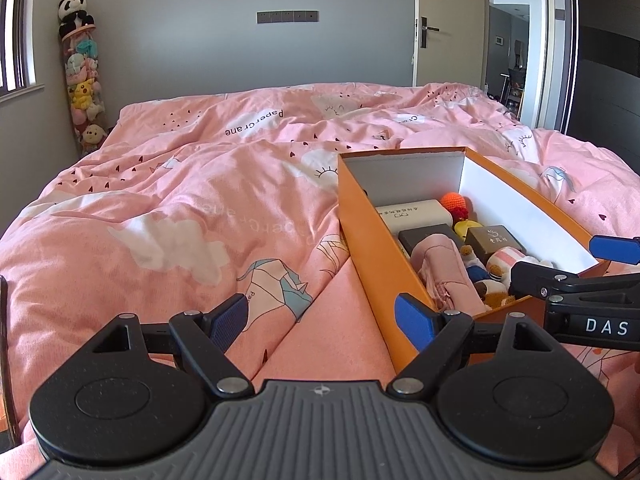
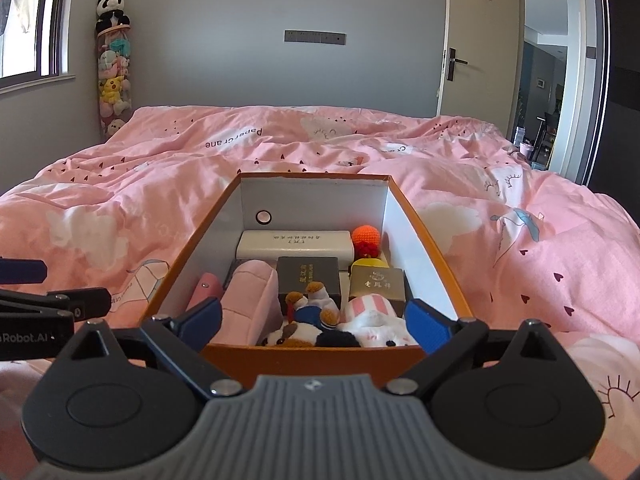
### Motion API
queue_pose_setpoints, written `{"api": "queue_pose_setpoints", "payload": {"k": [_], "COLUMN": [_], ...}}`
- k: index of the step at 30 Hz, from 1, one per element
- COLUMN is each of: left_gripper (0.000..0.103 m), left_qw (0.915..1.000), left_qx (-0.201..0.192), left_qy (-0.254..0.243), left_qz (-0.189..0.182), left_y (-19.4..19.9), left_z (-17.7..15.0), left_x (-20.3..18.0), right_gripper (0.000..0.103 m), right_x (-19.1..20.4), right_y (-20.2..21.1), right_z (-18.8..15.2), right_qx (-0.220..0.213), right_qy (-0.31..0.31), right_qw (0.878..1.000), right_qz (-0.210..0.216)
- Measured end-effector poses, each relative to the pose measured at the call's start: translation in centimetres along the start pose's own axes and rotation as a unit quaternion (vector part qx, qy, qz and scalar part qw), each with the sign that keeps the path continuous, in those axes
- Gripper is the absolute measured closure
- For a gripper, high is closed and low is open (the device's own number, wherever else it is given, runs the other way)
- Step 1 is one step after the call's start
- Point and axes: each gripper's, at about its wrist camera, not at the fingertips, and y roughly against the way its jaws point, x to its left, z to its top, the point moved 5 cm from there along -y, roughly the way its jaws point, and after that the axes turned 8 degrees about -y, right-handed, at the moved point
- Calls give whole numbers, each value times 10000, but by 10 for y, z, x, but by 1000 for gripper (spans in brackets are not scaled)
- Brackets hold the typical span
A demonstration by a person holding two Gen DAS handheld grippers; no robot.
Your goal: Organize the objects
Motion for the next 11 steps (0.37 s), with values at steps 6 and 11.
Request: {"api": "queue_pose_setpoints", "payload": {"k": [6, 11], "left_gripper": [6, 6], "left_qw": [10000, 10000], "left_qx": [47, 58], "left_qy": [-12, -6], "left_qz": [10, 11], "left_y": [-2, -2], "left_z": [0, -1], "left_x": [1, 1], "right_gripper": [5, 5], "right_x": [-1, -1], "right_y": [-1, -1], "right_z": [0, 0], "right_qx": [42, 42], "right_qy": [-17, -18], "right_qw": [10000, 10000], "right_qz": [14, 13]}}
